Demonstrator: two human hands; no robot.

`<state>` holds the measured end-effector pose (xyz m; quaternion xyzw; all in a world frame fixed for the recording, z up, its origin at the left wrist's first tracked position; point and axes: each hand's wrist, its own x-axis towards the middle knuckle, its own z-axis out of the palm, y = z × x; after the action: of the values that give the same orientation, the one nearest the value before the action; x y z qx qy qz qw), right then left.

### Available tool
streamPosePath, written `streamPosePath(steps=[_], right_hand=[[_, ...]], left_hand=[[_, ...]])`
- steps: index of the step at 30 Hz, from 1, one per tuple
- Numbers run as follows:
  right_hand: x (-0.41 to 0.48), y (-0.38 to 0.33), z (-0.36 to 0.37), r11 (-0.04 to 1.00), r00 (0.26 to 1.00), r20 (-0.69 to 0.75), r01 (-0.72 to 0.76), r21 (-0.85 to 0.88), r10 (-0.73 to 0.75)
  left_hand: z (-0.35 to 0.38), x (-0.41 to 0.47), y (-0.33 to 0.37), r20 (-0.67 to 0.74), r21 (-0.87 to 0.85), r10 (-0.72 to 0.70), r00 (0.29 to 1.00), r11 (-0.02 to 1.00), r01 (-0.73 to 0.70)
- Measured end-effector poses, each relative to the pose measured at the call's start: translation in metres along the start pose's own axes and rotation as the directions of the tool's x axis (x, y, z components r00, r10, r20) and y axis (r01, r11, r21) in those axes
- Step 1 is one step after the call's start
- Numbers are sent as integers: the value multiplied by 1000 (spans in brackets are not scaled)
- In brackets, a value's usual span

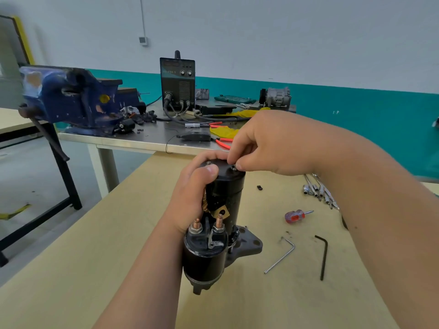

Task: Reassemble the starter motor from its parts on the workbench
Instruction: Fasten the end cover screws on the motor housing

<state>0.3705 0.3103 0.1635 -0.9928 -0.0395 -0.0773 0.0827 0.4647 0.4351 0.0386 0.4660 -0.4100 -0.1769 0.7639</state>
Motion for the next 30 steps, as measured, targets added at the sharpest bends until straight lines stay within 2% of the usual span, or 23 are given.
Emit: streamPosePath(steps=[9, 15, 23, 30], right_hand=[[3, -6, -9, 996, 996, 82, -34, -79, 41], [6, -10, -8, 987, 994, 77, -67, -147, 79], [3, -11, -9, 991, 995, 98, -5, -131, 18], [6, -8, -9, 976, 992, 100, -61, -210, 83]], left_hand=[[1, 0, 0, 15, 6, -2, 1000, 1000, 2], [0, 1, -1, 26, -13, -3, 1000, 1000, 3], [-1, 0, -2, 42, 8, 5, 999, 1000, -5], [1, 0, 0, 50, 14, -2, 999, 1000, 1]])
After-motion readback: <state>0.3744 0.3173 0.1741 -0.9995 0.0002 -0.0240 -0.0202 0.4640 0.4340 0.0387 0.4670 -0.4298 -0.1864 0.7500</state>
